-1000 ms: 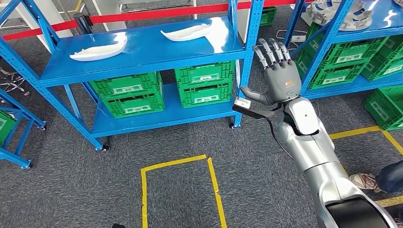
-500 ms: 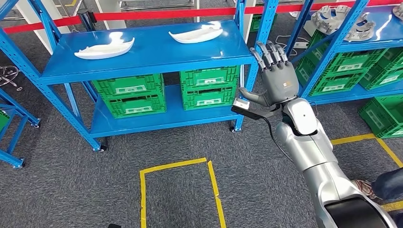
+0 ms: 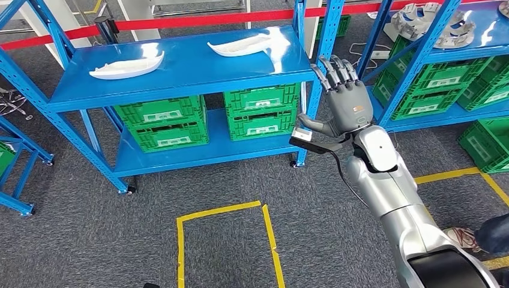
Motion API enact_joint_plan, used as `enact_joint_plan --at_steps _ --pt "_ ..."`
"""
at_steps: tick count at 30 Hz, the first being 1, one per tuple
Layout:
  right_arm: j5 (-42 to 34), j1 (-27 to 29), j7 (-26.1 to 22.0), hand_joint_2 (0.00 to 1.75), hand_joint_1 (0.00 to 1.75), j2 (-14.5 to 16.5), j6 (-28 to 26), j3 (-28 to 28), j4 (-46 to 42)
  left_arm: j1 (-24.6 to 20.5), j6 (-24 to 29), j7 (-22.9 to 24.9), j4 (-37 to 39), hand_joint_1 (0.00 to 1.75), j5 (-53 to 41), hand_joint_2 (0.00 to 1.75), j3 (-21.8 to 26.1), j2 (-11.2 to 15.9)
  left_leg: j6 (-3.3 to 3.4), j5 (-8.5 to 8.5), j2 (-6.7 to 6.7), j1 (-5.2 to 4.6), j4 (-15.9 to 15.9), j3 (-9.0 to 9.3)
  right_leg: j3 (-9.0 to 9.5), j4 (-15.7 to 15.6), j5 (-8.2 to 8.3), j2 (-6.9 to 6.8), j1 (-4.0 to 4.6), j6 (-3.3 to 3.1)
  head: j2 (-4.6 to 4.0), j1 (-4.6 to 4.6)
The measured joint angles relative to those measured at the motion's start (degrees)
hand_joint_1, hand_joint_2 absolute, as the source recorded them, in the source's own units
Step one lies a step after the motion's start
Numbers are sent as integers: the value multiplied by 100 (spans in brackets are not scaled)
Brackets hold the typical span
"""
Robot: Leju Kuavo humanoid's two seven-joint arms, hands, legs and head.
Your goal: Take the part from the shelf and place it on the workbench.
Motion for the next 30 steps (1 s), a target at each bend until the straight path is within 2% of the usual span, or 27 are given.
enact_joint_plan --at_steps 6,17,21,24,26,27,29,30 --pt "6 -106 -87 0 0 186 38 162 85 -14 0 -6 -1 0 -38 0 1 -7 -41 7 2 0 -15 7 0 3 -3 0 0 -16 0 2" --pt "53 -289 -7 0 0 501 118 525 356 -3 42 42 3 0 -2 0 90 -49 -42 7 -3 -8 -11 5 15 -15 1 -1 -5 -12 0 2" --pt "48 -289 43 0 0 526 99 562 417 -1 42 45 6 0 -4 0 92 -52 20 -24 -8 -40 29 -7 29 -46 15 -4 -41 37 0 1" --pt "31 -286 77 0 0 521 51 568 438 -2 42 64 7 0 -28 0 93 -58 67 -6 -3 -20 -30 26 46 -59 8 -7 -40 83 0 1" --pt "15 -282 111 0 0 509 20 571 444 -5 42 91 8 0 -49 0 93 -71 114 28 11 20 -111 86 -62 186 -134 -9 -30 118 0 11" --pt "7 -273 131 0 0 501 10 573 450 -5 42 106 8 0 -54 0 93 -77 130 36 19 34 -131 107 -206 479 -275 -11 -33 129 0 17" --pt "-1 -227 159 0 0 482 6 575 473 -7 43 135 8 0 -67 0 93 -75 150 19 23 38 -123 113 -616 1247 -580 -12 -41 153 0 23" --pt "-1 -196 172 0 0 471 7 575 491 -5 43 149 8 0 -76 0 93 -73 148 4 21 40 -113 116 -764 1487 -624 -12 -52 163 0 23"
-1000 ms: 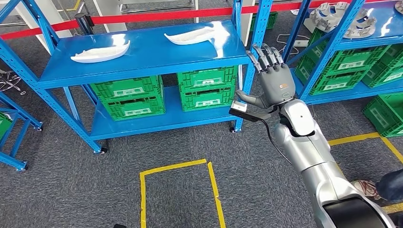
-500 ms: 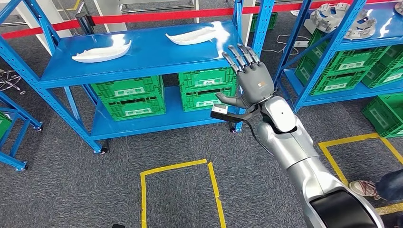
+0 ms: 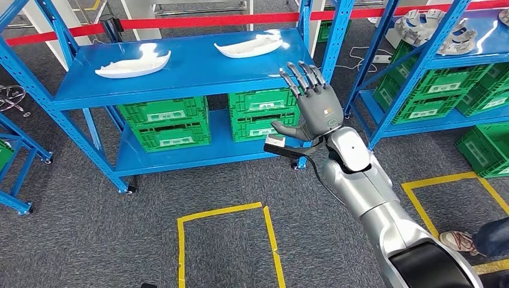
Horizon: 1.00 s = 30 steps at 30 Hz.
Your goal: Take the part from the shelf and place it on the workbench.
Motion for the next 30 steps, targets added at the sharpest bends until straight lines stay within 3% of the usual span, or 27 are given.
enact_joint_plan --at_steps 1,2,3,5,6,10,12,14,15,16,17,19,21,26,28,30 --pt "1 25 10 0 0 -8 1 0 16 2 0 12 0 0 -9 0 0 2 -12 -19 -4 5 16 4 -57 45 58 -1 -11 8 0 0" --pt "1 38 21 0 0 -12 1 0 28 2 0 19 0 0 -15 0 0 1 -35 -45 -9 14 40 12 11 -155 224 -3 -23 14 0 1" --pt "1 40 31 0 0 -14 2 0 36 2 0 22 0 0 -20 0 0 -1 -65 -80 -12 25 74 21 177 -531 443 -6 -34 20 0 1" --pt "1 36 43 0 0 -13 1 3 45 -5 1 23 -1 0 -23 0 0 1 -147 -160 -17 25 154 16 506 -1195 682 6 -27 -10 0 -2" --pt "1 40 45 0 0 -13 1 4 50 -10 2 23 -2 0 -23 0 0 3 -184 -187 -20 20 177 13 590 -1351 701 13 -17 -44 0 -3" --pt "1 42 48 0 0 -20 -1 7 68 -12 5 27 -2 0 -24 0 0 13 -321 -245 -20 33 193 23 651 -1415 657 24 -5 -218 0 -15" --pt "1 37 47 0 0 -16 -4 7 69 -17 6 26 -3 0 -26 0 0 17 -380 -436 -3 42 587 -175 702 -1441 638 15 -29 -285 0 -34" --pt "1 41 47 0 0 -16 -7 7 81 -11 8 23 -1 0 -32 0 0 16 -415 -702 7 51 1344 -603 732 -1442 602 8 -25 -320 0 -44" --pt "1 48 47 0 0 -16 -9 7 92 -4 8 23 -1 0 -35 0 0 16 -421 -749 8 53 1632 -794 748 -1442 584 8 -22 -326 0 -44" --pt "1 54 48 0 0 -16 -12 7 103 4 9 23 0 0 -40 0 0 18 -419 -693 8 52 1735 -899 768 -1442 566 11 -20 -325 0 -44" --pt "0 59 50 0 0 -16 -15 7 111 9 9 23 0 0 -43 0 0 20 -408 -525 8 52 1603 -884 796 -1442 547 16 -19 -319 0 -44" --pt "-1 64 53 0 0 -17 -18 7 118 11 9 24 0 0 -48 0 0 28 -364 -79 12 49 882 -599 867 -1442 501 21 -18 -289 0 -43" --pt "-1 64 53 0 0 -18 -17 7 118 5 11 25 0 0 -51 0 0 33 -316 111 14 27 295 -324 902 -1443 463 23 -3 -233 0 -42" --pt "13 56 50 0 0 -11 28 7 115 22 36 37 -1 0 -32 0 5 30 -154 72 6 33 106 -180 899 -1375 368 14 7 -62 0 -28" --pt "19 23 49 0 0 -8 64 10 116 25 56 35 -1 0 -28 0 23 31 -87 53 9 41 72 -121 610 -821 135 3 5 -25 0 -16" --pt "21 23 49 0 0 -7 90 13 123 28 66 36 -1 0 -28 0 44 33 -41 12 11 28 78 -96 139 -49 -121 2 6 -8 0 -15"
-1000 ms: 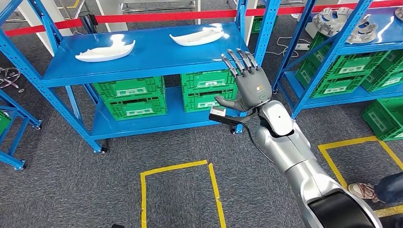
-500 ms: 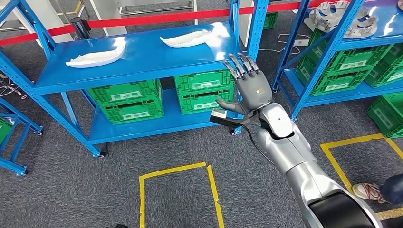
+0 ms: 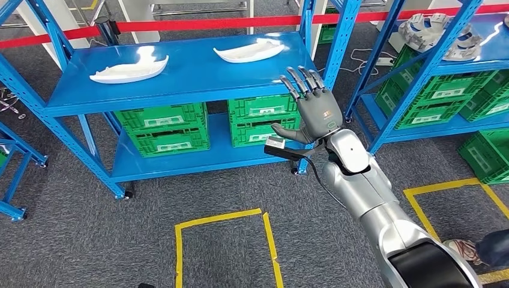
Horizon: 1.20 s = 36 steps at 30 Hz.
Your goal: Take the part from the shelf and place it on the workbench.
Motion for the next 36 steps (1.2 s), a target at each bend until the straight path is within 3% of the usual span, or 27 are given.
enact_joint_plan --at_steps 1,2,4,6,7,10,12,14,16,17,18,20,21,23,27,28,30,32,33,34,36 --pt "1 13 1 0 0 -1 6 0 7 9 0 2 0 0 -1 0 5 -1 8 -25 -3 -5 6 17 -164 212 -7 0 0 0 0 2" --pt "4 24 3 0 0 -1 7 0 14 20 0 3 1 0 -4 0 8 -1 6 -54 -9 -8 14 40 -217 202 104 0 1 -7 0 2" --pt "14 26 8 0 0 -1 8 0 23 35 0 8 1 0 -19 0 16 -4 -18 -126 -23 -9 41 104 6 -437 588 -2 7 -46 0 2" --pt "22 7 11 0 0 -1 8 1 27 27 -2 16 1 0 -40 0 28 -5 -68 -203 -35 -26 77 143 329 -1139 869 -3 35 -108 0 -2" --pt "22 -1 12 0 0 -1 8 1 30 22 -3 20 1 0 -50 0 34 -5 -96 -229 -38 -33 86 151 419 -1321 893 -2 48 -136 0 -3" --pt "21 -7 31 0 0 -3 -1 2 39 13 -13 41 -2 0 -71 0 39 0 -189 -273 -34 -39 45 184 494 -1427 828 12 48 -211 0 -4" --pt "22 -7 47 0 0 3 -9 2 41 9 -23 55 -7 0 -86 0 41 6 -254 -370 -19 -40 188 149 590 -1485 805 12 13 -271 0 -21" --pt "28 -1 52 0 0 11 -7 2 42 -2 -37 63 -8 0 -95 0 42 4 -308 -607 -6 -15 794 -165 678 -1515 762 1 -9 -316 0 -44" --pt "33 27 58 0 0 13 0 2 44 4 -46 70 -7 0 -96 0 42 5 -347 -798 -2 16 1527 -640 732 -1516 708 -3 -13 -325 0 -48" --pt "34 46 61 0 0 13 2 3 45 16 -46 74 -7 0 -96 0 42 7 -359 -751 -1 28 1676 -784 767 -1516 678 -2 -17 -318 0 -48" --pt "34 61 63 0 0 13 2 3 46 27 -46 77 -6 0 -96 0 42 11 -367 -584 0 38 1600 -814 814 -1515 644 2 -26 -305 0 -48" --pt "35 71 63 0 0 13 2 3 47 36 -46 79 -7 0 -96 0 42 16 -381 -38 9 58 892 -588 924 -1513 562 7 -52 -255 0 -49" --pt "36 66 66 0 0 14 4 3 47 34 -46 79 -5 0 -93 0 42 17 -386 142 12 52 520 -428 963 -1506 521 12 -53 -218 0 -53" --pt "40 51 77 0 0 18 20 2 47 30 -45 78 -1 0 -77 0 45 14 -327 215 11 39 134 -249 990 -1508 472 20 -37 -142 0 -57" --pt "43 25 108 0 0 26 92 2 49 59 -25 67 1 0 -48 0 55 13 -125 110 -5 32 71 -182 965 -1414 372 6 -44 -21 0 -40" --pt "40 12 111 0 0 27 103 2 51 61 -16 65 1 0 -45 0 59 14 -84 97 -6 37 60 -160 851 -1189 268 -2 -43 -4 0 -36" --pt "39 0 118 0 0 28 107 2 68 62 -3 65 1 0 -44 0 69 15 -24 60 -7 23 56 -124 407 -411 -16 -10 -26 -1 0 -27" --pt "42 21 139 0 0 28 96 2 101 75 -2 69 2 0 -48 0 82 13 11 14 -10 -8 59 -77 -21 197 -109 -9 3 -29 0 -24" --pt "45 33 157 0 0 28 87 2 119 84 -2 72 3 0 -50 0 86 13 20 -12 -13 -27 60 -43 -97 200 12 -9 21 -60 0 -22" --pt "48 38 178 0 0 27 80 -1 130 91 -2 73 4 0 -55 0 89 12 23 -41 -18 -47 61 -2 -43 -49 241 -9 43 -105 0 -21" --pt "56 30 215 0 0 25 63 -10 143 93 -2 75 8 0 -67 0 90 1 14 -103 -25 -83 63 73 272 -882 719 -14 109 -231 0 -27"
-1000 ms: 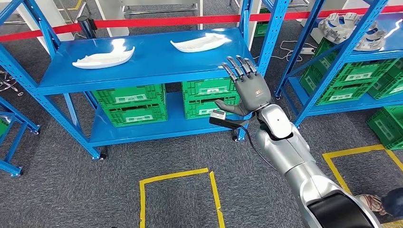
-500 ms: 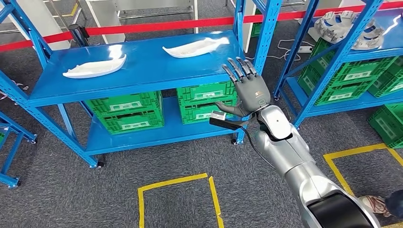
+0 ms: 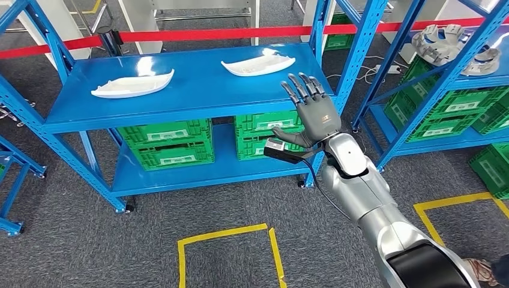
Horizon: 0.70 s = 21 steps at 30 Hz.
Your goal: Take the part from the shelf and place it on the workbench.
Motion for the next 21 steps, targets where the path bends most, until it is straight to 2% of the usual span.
enact_joint_plan --at_steps 1,2,5,7,8,10,11,12,13,15,16,17,18,21 --pt "4 -7 13 0 0 -2 -9 -5 5 -6 1 2 2 0 -9 0 1 -7 -17 -28 -5 -12 1 21 141 -328 125 -9 29 -44 0 -3" --pt "7 -11 20 0 0 -3 -17 -9 11 -13 1 5 4 0 -19 0 1 -13 -38 -51 -7 -16 -1 30 224 -515 164 -15 52 -72 0 -9" --pt "9 -13 23 0 0 -8 -34 -21 24 -23 2 15 5 0 -37 0 2 -12 -128 -94 6 -10 -22 59 296 -625 131 -7 43 -101 0 -12" --pt "5 -17 23 0 0 -12 -37 -33 26 -26 2 16 4 0 -44 0 2 -8 -207 -206 17 -7 183 -15 379 -691 130 0 -4 -138 0 -23" --pt "3 -18 22 0 0 -12 -34 -37 30 -29 1 16 2 0 -49 0 2 -5 -248 -328 20 7 459 -152 419 -711 121 -2 -23 -152 0 -32" --pt "0 -10 22 0 0 -12 -19 -39 43 -32 -1 17 3 0 -59 0 2 -4 -318 -607 23 50 1241 -597 472 -711 74 -3 -38 -164 0 -39" --pt "1 -2 21 0 0 -13 -9 -39 53 -27 -2 20 3 0 -63 0 2 -1 -345 -654 25 72 1527 -791 500 -706 44 -3 -46 -158 0 -40" --pt "1 5 22 0 0 -13 2 -40 62 -21 -3 23 3 0 -66 0 2 3 -366 -580 26 89 1608 -890 535 -700 11 0 -56 -146 0 -39" --pt "1 8 22 0 0 -14 8 -42 67 -17 -4 27 3 0 -67 0 2 8 -380 -384 28 103 1426 -854 580 -694 -26 3 -68 -129 0 -39" --pt "0 7 23 0 0 -14 15 -44 72 -16 -6 30 3 0 -68 0 2 14 -396 113 41 127 641 -552 677 -682 -107 6 -88 -76 0 -41" --pt "-2 3 24 0 0 -14 15 -45 72 -21 -8 31 5 0 -69 0 2 15 -378 257 42 126 285 -394 704 -672 -145 9 -85 -40 0 -47" --pt "-4 -1 24 0 0 -14 14 -46 72 -27 -10 31 8 0 -69 0 2 14 -348 315 45 121 64 -294 716 -668 -171 12 -78 -6 0 -50" --pt "-6 -3 25 0 0 -14 11 -48 72 -30 -12 32 11 0 -70 0 2 12 -306 294 44 109 -18 -254 718 -671 -189 14 -70 29 0 -54" --pt "-8 -1 29 0 0 -16 -13 -49 72 -31 -16 32 16 0 -73 0 2 4 -158 248 37 103 -49 -213 716 -638 -255 11 -84 132 0 -52"
